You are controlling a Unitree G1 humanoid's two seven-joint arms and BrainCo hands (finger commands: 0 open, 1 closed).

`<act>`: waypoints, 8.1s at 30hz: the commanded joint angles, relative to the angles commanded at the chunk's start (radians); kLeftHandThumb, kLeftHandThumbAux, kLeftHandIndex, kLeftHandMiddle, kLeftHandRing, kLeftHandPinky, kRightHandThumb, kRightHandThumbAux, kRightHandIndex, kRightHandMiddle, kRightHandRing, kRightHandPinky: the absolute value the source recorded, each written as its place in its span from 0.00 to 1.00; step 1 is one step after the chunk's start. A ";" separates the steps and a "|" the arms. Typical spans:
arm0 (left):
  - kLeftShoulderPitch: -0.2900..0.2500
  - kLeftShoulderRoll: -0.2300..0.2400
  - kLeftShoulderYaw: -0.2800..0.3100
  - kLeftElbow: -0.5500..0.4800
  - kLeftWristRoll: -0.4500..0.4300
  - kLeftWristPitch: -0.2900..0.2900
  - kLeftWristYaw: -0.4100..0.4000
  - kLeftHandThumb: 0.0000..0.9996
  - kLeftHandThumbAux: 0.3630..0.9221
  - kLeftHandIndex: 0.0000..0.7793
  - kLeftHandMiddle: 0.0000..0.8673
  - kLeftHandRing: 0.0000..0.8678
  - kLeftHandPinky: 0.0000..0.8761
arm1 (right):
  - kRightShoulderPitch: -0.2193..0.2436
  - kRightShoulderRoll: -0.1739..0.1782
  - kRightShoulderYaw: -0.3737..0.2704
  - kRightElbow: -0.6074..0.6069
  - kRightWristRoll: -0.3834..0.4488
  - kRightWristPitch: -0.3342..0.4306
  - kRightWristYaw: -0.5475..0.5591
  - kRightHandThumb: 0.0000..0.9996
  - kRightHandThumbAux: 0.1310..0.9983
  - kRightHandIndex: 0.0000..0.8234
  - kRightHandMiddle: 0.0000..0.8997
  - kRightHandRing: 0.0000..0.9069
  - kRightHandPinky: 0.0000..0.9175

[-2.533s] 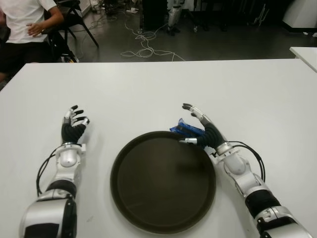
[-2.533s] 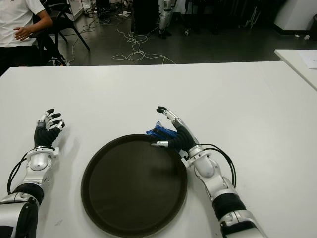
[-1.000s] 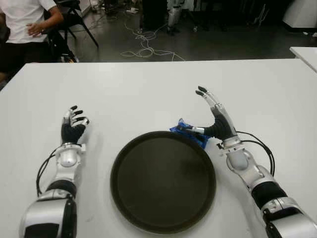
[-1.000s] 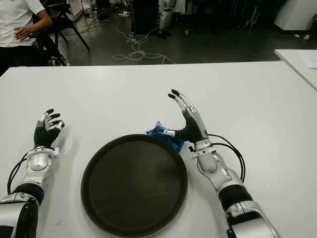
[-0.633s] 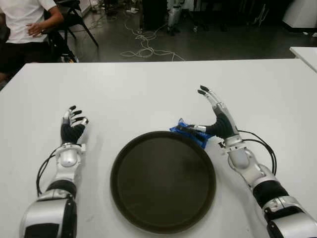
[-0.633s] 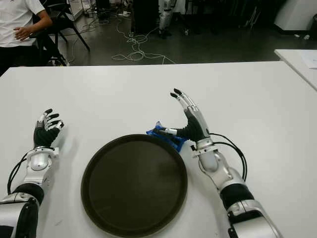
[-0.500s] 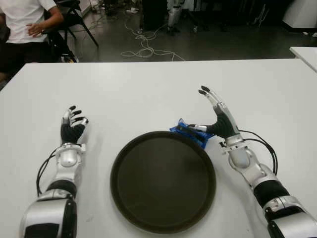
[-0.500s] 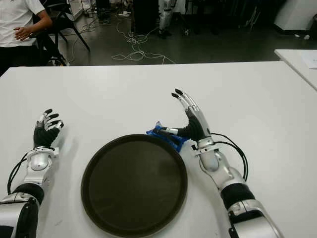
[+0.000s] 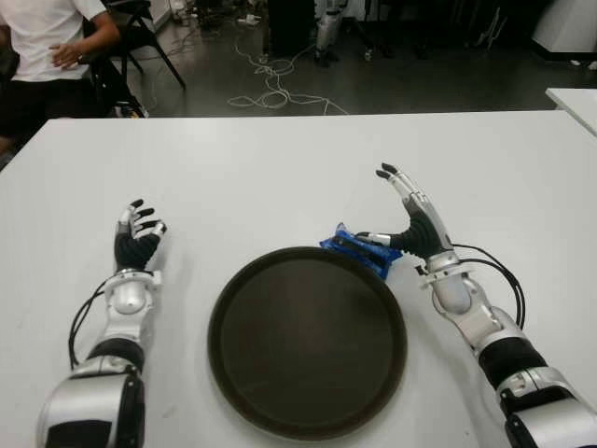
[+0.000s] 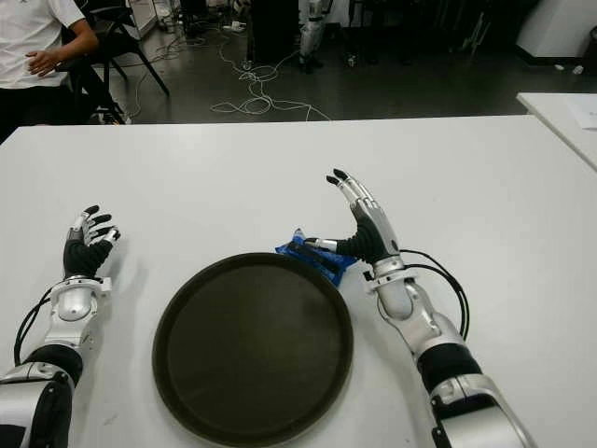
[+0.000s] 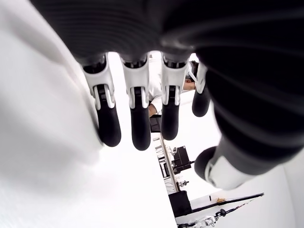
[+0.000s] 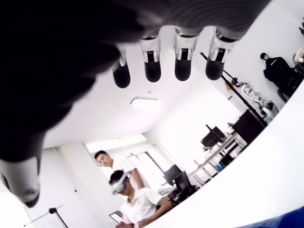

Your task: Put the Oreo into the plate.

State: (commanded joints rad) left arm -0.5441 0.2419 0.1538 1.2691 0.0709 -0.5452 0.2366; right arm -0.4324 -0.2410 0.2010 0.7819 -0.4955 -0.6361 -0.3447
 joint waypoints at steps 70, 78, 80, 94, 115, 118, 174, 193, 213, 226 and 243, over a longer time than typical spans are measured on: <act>0.003 -0.002 -0.006 -0.003 0.001 -0.011 0.009 0.31 0.61 0.19 0.26 0.29 0.34 | 0.023 -0.008 0.050 -0.101 0.002 0.275 0.155 0.00 0.49 0.00 0.00 0.00 0.00; 0.003 -0.002 -0.004 -0.002 -0.004 -0.007 0.004 0.32 0.59 0.20 0.27 0.30 0.34 | 0.028 -0.007 0.052 -0.113 -0.002 0.278 0.148 0.00 0.50 0.00 0.00 0.00 0.00; 0.003 -0.002 -0.005 -0.002 -0.003 -0.008 0.005 0.32 0.59 0.20 0.28 0.30 0.34 | 0.028 -0.007 0.053 -0.114 -0.004 0.277 0.145 0.00 0.50 0.00 0.00 0.00 0.00; 0.004 -0.001 -0.006 -0.002 -0.001 -0.013 0.004 0.31 0.56 0.20 0.27 0.29 0.34 | 0.024 -0.008 0.064 -0.106 -0.015 0.287 0.140 0.00 0.49 0.00 0.00 0.00 0.00; 0.004 0.001 -0.016 -0.002 0.003 -0.010 0.014 0.30 0.61 0.20 0.27 0.30 0.35 | -0.001 0.000 0.083 -0.061 -0.023 0.336 0.135 0.00 0.52 0.00 0.00 0.00 0.00; 0.003 0.001 -0.014 -0.002 0.000 -0.009 0.013 0.31 0.60 0.20 0.27 0.30 0.35 | -0.005 0.002 0.086 -0.053 -0.024 0.346 0.133 0.00 0.52 0.00 0.00 0.00 0.01; 0.005 0.001 -0.017 -0.004 0.003 -0.011 0.016 0.30 0.62 0.19 0.26 0.29 0.34 | -0.080 0.021 0.123 0.131 -0.038 0.353 0.065 0.00 0.53 0.00 0.00 0.00 0.00; 0.004 -0.003 -0.015 -0.005 -0.002 -0.006 0.013 0.32 0.57 0.19 0.26 0.29 0.34 | -0.086 0.014 0.122 0.132 -0.040 0.361 0.059 0.00 0.49 0.00 0.00 0.00 0.00; 0.004 -0.004 -0.021 -0.004 0.006 -0.015 0.019 0.32 0.56 0.20 0.27 0.31 0.36 | -0.080 -0.015 0.138 0.061 -0.063 0.370 0.078 0.00 0.49 0.00 0.00 0.00 0.00; 0.004 -0.007 -0.022 -0.004 0.004 -0.013 0.019 0.31 0.56 0.19 0.27 0.30 0.35 | -0.077 -0.039 0.158 0.003 -0.078 0.401 0.126 0.00 0.48 0.00 0.00 0.00 0.00; 0.006 -0.012 -0.034 -0.007 0.017 -0.023 0.030 0.29 0.54 0.19 0.25 0.29 0.34 | -0.097 -0.061 0.219 -0.036 -0.152 0.425 0.195 0.00 0.54 0.00 0.00 0.00 0.00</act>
State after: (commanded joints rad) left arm -0.5384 0.2300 0.1200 1.2622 0.0883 -0.5677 0.2665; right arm -0.5294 -0.3018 0.4202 0.7461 -0.6478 -0.2112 -0.1497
